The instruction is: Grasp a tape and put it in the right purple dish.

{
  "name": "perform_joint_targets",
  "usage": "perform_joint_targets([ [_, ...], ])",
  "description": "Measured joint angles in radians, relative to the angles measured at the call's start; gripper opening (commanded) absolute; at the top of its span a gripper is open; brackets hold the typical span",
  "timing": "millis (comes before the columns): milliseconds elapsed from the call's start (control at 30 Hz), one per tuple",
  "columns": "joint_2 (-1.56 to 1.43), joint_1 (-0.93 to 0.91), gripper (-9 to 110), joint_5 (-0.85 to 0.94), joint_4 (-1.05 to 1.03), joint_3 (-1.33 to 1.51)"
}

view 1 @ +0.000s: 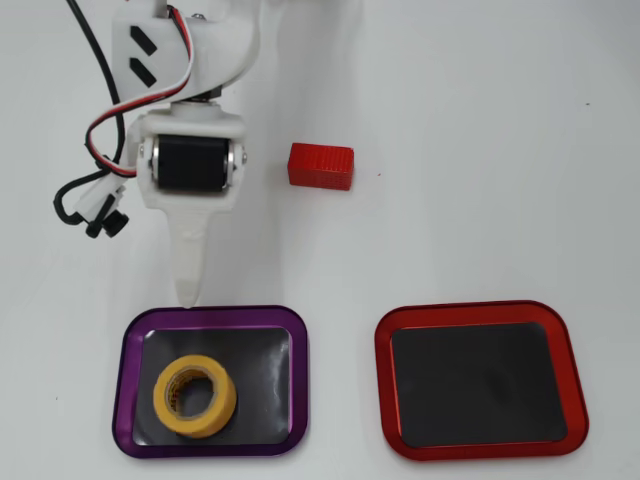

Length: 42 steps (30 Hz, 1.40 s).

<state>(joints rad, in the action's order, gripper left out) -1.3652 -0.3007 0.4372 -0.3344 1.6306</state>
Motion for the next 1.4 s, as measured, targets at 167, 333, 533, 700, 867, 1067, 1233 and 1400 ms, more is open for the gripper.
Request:
perform_joint_targets([
  [167, 0.0, 0.014, 10, -0.003, -0.063, -0.021],
  [333, -0.084, 0.006, 14, -0.035, -0.244, -0.08],
  [533, -0.353, 0.02, 15, -0.186, -0.512, -0.147],
  [700, -0.635, 0.011, 15, -0.388, -0.712, -0.147],
  [867, -0.943, 0.023, 15, -0.517, -0.885, -0.043],
  [1067, -1.304, 0.081, 15, -0.523, -0.937, 0.253],
  [1233, -1.609, 0.12, 15, -0.523, -0.907, 0.638],
  [1400, -1.896, 0.123, 15, -0.522, -0.862, 0.989],
])
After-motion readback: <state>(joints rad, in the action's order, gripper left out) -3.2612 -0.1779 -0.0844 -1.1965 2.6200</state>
